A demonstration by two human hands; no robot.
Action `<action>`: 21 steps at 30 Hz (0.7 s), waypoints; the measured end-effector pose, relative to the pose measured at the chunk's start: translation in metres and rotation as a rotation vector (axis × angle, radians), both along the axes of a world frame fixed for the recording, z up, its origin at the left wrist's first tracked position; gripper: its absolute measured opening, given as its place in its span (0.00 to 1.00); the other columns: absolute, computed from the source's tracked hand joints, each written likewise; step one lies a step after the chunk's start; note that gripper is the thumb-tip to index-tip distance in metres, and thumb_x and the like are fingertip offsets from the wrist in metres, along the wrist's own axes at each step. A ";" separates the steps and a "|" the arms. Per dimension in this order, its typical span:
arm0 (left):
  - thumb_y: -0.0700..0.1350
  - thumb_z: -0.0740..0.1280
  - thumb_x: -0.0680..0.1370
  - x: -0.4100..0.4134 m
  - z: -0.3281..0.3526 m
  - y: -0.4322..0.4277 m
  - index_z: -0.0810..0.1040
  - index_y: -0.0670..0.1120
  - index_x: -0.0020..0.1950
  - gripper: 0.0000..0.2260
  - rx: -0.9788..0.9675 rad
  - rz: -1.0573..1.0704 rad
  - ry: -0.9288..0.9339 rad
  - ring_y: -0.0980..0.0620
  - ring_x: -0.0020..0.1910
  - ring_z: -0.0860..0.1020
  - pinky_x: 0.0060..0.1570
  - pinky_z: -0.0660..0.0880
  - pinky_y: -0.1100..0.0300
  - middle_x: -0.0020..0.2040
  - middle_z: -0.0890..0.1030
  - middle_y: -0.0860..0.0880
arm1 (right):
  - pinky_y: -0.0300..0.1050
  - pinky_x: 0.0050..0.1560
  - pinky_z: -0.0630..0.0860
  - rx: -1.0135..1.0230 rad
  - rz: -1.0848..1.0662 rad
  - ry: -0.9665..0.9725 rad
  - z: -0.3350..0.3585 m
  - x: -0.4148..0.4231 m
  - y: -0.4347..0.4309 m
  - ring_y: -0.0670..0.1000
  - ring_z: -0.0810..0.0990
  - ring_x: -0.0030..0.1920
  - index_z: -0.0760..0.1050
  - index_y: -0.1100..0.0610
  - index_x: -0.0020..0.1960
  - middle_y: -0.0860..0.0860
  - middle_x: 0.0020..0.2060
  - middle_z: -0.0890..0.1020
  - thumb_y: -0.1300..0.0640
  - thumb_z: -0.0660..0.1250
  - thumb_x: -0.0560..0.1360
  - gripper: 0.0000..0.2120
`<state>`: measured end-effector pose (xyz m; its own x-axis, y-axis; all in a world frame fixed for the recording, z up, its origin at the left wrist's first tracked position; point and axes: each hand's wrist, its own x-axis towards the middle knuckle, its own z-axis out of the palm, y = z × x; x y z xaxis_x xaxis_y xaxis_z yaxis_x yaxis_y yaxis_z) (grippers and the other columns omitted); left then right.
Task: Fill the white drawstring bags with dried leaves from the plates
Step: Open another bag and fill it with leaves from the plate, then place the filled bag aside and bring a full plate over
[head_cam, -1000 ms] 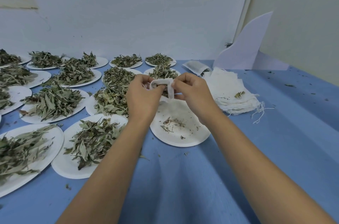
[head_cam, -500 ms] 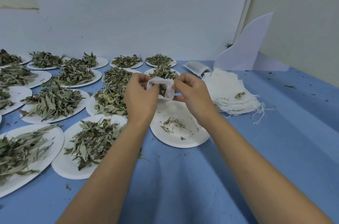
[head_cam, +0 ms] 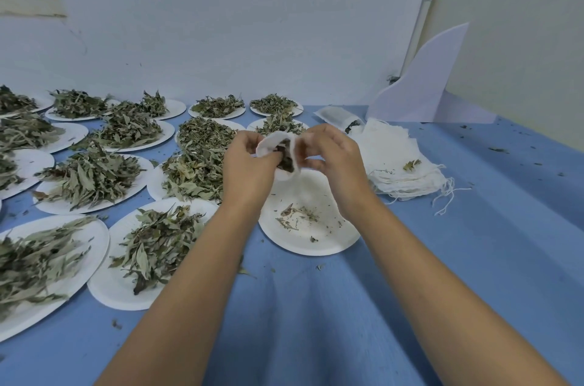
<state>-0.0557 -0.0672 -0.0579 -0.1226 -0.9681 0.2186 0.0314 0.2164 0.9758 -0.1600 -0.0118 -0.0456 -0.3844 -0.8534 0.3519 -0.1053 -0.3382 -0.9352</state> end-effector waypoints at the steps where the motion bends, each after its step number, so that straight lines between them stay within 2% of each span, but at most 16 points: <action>1: 0.34 0.68 0.73 0.000 0.003 0.000 0.72 0.48 0.42 0.10 0.053 -0.045 0.067 0.51 0.39 0.75 0.38 0.73 0.59 0.42 0.76 0.49 | 0.45 0.52 0.75 -0.015 -0.068 0.047 -0.001 -0.002 0.001 0.48 0.77 0.46 0.75 0.53 0.45 0.50 0.47 0.78 0.65 0.62 0.74 0.08; 2: 0.34 0.67 0.74 0.001 0.005 0.000 0.72 0.48 0.42 0.09 0.103 -0.087 0.129 0.51 0.39 0.75 0.38 0.73 0.59 0.41 0.77 0.49 | 0.43 0.58 0.71 -0.019 -0.137 0.166 -0.002 -0.006 0.002 0.47 0.75 0.54 0.74 0.49 0.52 0.48 0.55 0.76 0.65 0.62 0.72 0.13; 4: 0.34 0.66 0.75 0.003 0.010 0.001 0.74 0.47 0.44 0.08 0.167 -0.155 0.218 0.52 0.35 0.76 0.34 0.73 0.60 0.39 0.78 0.50 | 0.40 0.65 0.57 0.052 -0.121 0.503 -0.004 -0.014 0.005 0.45 0.59 0.69 0.68 0.42 0.64 0.44 0.69 0.64 0.65 0.63 0.69 0.28; 6: 0.34 0.66 0.75 0.004 0.015 0.003 0.76 0.45 0.44 0.06 0.197 -0.209 0.268 0.56 0.29 0.76 0.28 0.72 0.65 0.35 0.78 0.50 | 0.45 0.69 0.50 0.183 -0.020 0.717 -0.004 -0.018 0.006 0.42 0.50 0.72 0.63 0.36 0.68 0.40 0.74 0.55 0.64 0.66 0.68 0.35; 7: 0.33 0.64 0.76 0.004 0.018 0.005 0.76 0.44 0.44 0.06 0.209 -0.233 0.296 0.57 0.25 0.75 0.25 0.71 0.67 0.33 0.78 0.50 | 0.48 0.72 0.50 0.209 -0.002 0.744 -0.004 -0.019 0.005 0.44 0.52 0.73 0.63 0.35 0.67 0.42 0.74 0.57 0.62 0.68 0.68 0.35; 9: 0.33 0.60 0.76 0.004 0.022 0.008 0.77 0.42 0.44 0.08 0.234 -0.249 0.381 0.58 0.24 0.74 0.25 0.69 0.68 0.31 0.78 0.49 | 0.53 0.70 0.62 0.205 -0.005 0.667 -0.005 -0.022 0.003 0.50 0.66 0.69 0.66 0.40 0.64 0.46 0.67 0.71 0.60 0.70 0.68 0.30; 11: 0.37 0.60 0.76 0.006 0.024 0.006 0.79 0.45 0.45 0.08 0.235 -0.235 0.445 0.53 0.36 0.78 0.34 0.72 0.63 0.38 0.80 0.48 | 0.47 0.59 0.72 0.200 0.008 0.538 -0.006 -0.023 0.002 0.45 0.75 0.59 0.69 0.46 0.65 0.44 0.58 0.77 0.57 0.71 0.70 0.25; 12: 0.42 0.62 0.75 0.008 0.024 0.004 0.79 0.47 0.47 0.07 0.212 -0.249 0.439 0.52 0.45 0.78 0.42 0.73 0.59 0.44 0.81 0.49 | 0.42 0.55 0.73 0.196 0.021 0.477 -0.007 -0.024 0.001 0.41 0.76 0.57 0.69 0.47 0.65 0.42 0.56 0.78 0.56 0.71 0.71 0.24; 14: 0.50 0.67 0.72 0.010 0.022 0.002 0.78 0.51 0.56 0.13 0.150 -0.344 0.363 0.54 0.59 0.76 0.55 0.72 0.55 0.57 0.80 0.51 | 0.35 0.50 0.73 0.175 0.054 0.366 -0.008 -0.025 0.000 0.39 0.78 0.53 0.72 0.48 0.63 0.40 0.54 0.80 0.55 0.70 0.72 0.20; 15: 0.53 0.69 0.71 0.010 0.021 0.003 0.76 0.51 0.60 0.18 0.126 -0.402 0.307 0.56 0.60 0.76 0.58 0.73 0.55 0.60 0.79 0.52 | 0.34 0.49 0.74 0.161 0.081 0.314 -0.007 -0.026 -0.001 0.39 0.79 0.53 0.74 0.48 0.61 0.41 0.52 0.82 0.55 0.68 0.73 0.16; 17: 0.52 0.72 0.70 0.007 0.016 0.005 0.75 0.49 0.62 0.21 0.104 -0.451 0.199 0.56 0.52 0.81 0.51 0.78 0.59 0.56 0.81 0.50 | 0.33 0.47 0.75 0.144 0.157 0.212 -0.005 -0.026 -0.001 0.42 0.81 0.52 0.77 0.48 0.57 0.43 0.50 0.84 0.56 0.66 0.75 0.11; 19: 0.46 0.74 0.70 0.003 0.012 0.007 0.77 0.46 0.58 0.18 0.108 -0.376 0.165 0.53 0.46 0.84 0.44 0.80 0.61 0.50 0.84 0.49 | 0.33 0.47 0.76 0.168 0.207 0.173 -0.006 -0.028 -0.001 0.44 0.82 0.51 0.77 0.50 0.56 0.45 0.50 0.84 0.58 0.66 0.76 0.10; 21: 0.42 0.74 0.71 0.003 0.007 0.004 0.79 0.48 0.51 0.11 0.117 -0.254 0.206 0.56 0.41 0.84 0.37 0.79 0.64 0.43 0.85 0.52 | 0.35 0.50 0.77 0.217 0.230 0.203 -0.006 -0.030 0.000 0.44 0.82 0.53 0.77 0.51 0.58 0.46 0.52 0.84 0.60 0.67 0.75 0.13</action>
